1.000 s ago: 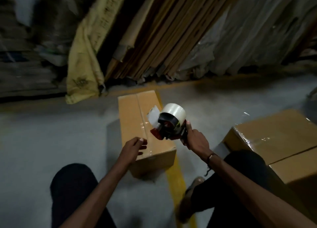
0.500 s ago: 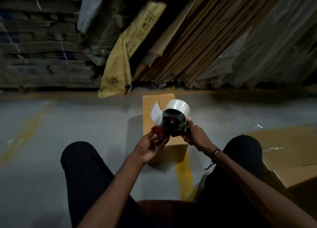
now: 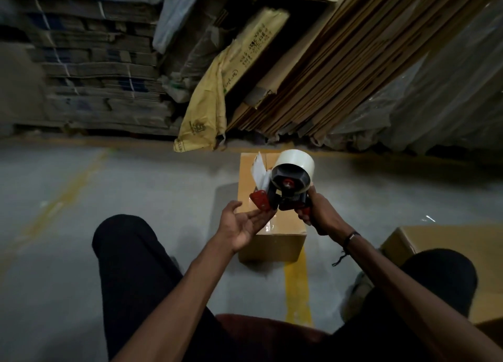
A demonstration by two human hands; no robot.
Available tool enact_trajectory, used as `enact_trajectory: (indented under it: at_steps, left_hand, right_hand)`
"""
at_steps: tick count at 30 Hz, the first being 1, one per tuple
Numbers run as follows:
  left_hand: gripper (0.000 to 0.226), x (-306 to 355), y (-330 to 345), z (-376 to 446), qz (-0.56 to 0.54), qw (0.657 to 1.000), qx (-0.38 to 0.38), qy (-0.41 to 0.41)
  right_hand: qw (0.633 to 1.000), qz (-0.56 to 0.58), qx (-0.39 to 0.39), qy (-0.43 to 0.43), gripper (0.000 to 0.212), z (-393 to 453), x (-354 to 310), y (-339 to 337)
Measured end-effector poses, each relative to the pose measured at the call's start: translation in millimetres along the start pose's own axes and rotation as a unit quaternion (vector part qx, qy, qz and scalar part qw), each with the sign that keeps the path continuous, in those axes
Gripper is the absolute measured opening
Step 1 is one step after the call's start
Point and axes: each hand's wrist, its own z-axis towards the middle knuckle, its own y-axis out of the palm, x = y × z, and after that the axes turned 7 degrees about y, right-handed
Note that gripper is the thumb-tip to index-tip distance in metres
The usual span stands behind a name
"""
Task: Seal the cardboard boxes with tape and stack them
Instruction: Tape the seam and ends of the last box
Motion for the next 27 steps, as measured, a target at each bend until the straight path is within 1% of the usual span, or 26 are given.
enact_trajectory:
  at_steps: [1, 3, 5, 7, 10, 13, 15, 16, 17, 18, 20, 21, 22, 24, 26, 27]
  left_hand:
    - [0.06, 0, 3, 1, 0.03, 0.999, 0.015, 0.013]
    - [0.047, -1, 9, 6, 0.097, 0.992, 0.057, 0.051]
    - [0.033, 1, 8, 11, 0.162, 0.978, 0.098, 0.086]
    - [0.024, 5, 2, 16, 0.228, 0.961, 0.118, 0.104]
    - [0.022, 17, -11, 28, 0.29, 0.943, 0.128, 0.104]
    - [0.022, 29, -25, 46, 0.325, 0.929, 0.147, 0.096]
    - [0.021, 34, -38, 63, 0.342, 0.92, 0.17, 0.087]
    - [0.019, 34, -43, 71, 0.356, 0.911, 0.184, 0.097]
    - [0.016, 35, -49, 81, 0.381, 0.896, 0.199, 0.113]
    - [0.014, 35, -56, 92, 0.423, 0.87, 0.215, 0.134]
    - [0.012, 37, -69, 114, 0.518, 0.802, 0.247, 0.168]
    - [0.011, 38, -75, 122, 0.552, 0.775, 0.254, 0.176]
    - [0.01, 39, -79, 130, 0.572, 0.759, 0.257, 0.175]
    - [0.009, 39, -88, 146, 0.589, 0.747, 0.26, 0.164]
    - [0.016, 38, -102, 156, 0.602, 0.74, 0.263, 0.144]
    - [0.016, 39, -114, 160, 0.599, 0.739, 0.276, 0.141]
  right_hand:
    - [1.0, -0.004, -0.004, -0.001, 0.1, 3, 0, 0]
    - [1.0, -0.012, -0.007, 0.001, 0.098, 9, 0, 2]
    - [1.0, -0.029, -0.01, 0.002, 0.096, 16, 0, 5]
    - [0.998, -0.06, -0.012, 0.003, 0.096, 26, 1, 9]
    - [0.994, -0.106, -0.017, 0.01, 0.098, 41, 6, 16]
    - [0.99, -0.138, -0.023, 0.019, 0.096, 59, 8, 22]
    - [0.988, -0.152, -0.03, 0.029, 0.096, 74, 11, 25]
    - [0.986, -0.16, -0.033, 0.031, 0.097, 82, 13, 26]
    - [0.984, -0.172, -0.034, 0.032, 0.097, 92, 17, 28]
    - [0.983, -0.179, -0.033, 0.032, 0.099, 101, 21, 29]
    - [0.98, -0.191, -0.031, 0.042, 0.1, 119, 31, 32]
    - [0.979, -0.196, -0.028, 0.044, 0.1, 127, 37, 33]
    - [0.978, -0.2, -0.028, 0.046, 0.1, 136, 44, 34]
    - [0.976, -0.21, -0.031, 0.059, 0.101, 153, 60, 37]
    - [0.971, -0.225, -0.04, 0.072, 0.1, 163, 77, 39]
    - [0.967, -0.239, -0.044, 0.077, 0.097, 170, 87, 38]
